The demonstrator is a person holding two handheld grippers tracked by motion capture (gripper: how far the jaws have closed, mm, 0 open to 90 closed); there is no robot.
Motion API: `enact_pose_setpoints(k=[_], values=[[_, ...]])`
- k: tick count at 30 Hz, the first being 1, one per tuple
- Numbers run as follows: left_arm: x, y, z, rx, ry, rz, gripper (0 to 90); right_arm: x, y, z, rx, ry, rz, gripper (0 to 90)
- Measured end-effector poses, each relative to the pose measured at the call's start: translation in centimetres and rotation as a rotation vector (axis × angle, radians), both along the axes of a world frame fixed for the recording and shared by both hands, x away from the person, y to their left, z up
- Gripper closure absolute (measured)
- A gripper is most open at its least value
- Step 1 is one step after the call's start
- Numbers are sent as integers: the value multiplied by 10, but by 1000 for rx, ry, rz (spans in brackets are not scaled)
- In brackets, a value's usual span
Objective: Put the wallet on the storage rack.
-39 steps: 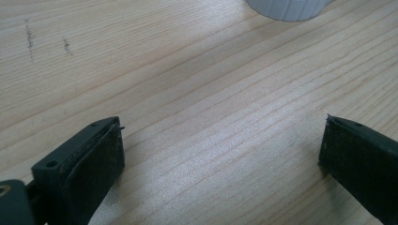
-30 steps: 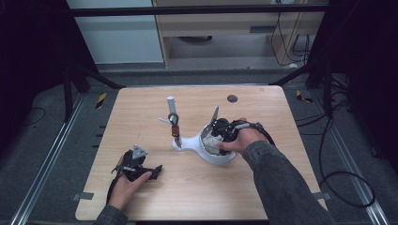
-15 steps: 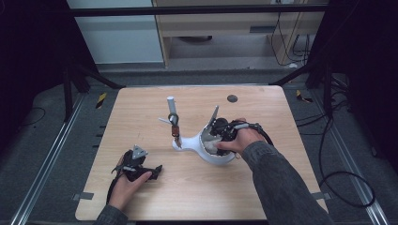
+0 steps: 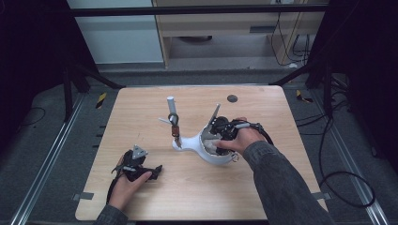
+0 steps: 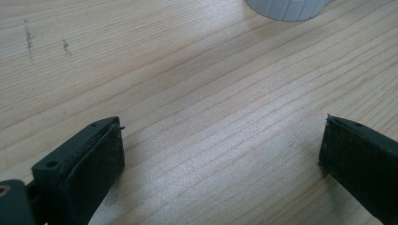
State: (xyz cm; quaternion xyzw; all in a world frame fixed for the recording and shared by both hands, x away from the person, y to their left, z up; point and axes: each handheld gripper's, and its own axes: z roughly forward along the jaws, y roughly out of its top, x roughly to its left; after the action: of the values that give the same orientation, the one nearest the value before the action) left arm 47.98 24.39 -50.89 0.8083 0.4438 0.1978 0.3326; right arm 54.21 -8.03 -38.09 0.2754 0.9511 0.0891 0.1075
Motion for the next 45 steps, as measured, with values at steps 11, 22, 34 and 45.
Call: enact_pose_setpoints(k=[11, 22, 34, 45], values=[[0, 0, 0, 0, 0, 0, 0, -1, 0, 2, 6, -1, -6, 217], [0, 0, 0, 0, 0, 0, 0, -3, -2, 5, 30, -7, -7, 201], [0, 0, 0, 0, 0, 0, 0, -12, -15, 7, 90, -24, -21, 131], [0, 0, 0, -2, 1, 1, 0, -24, -28, 14, 174, -94, -42, 85]])
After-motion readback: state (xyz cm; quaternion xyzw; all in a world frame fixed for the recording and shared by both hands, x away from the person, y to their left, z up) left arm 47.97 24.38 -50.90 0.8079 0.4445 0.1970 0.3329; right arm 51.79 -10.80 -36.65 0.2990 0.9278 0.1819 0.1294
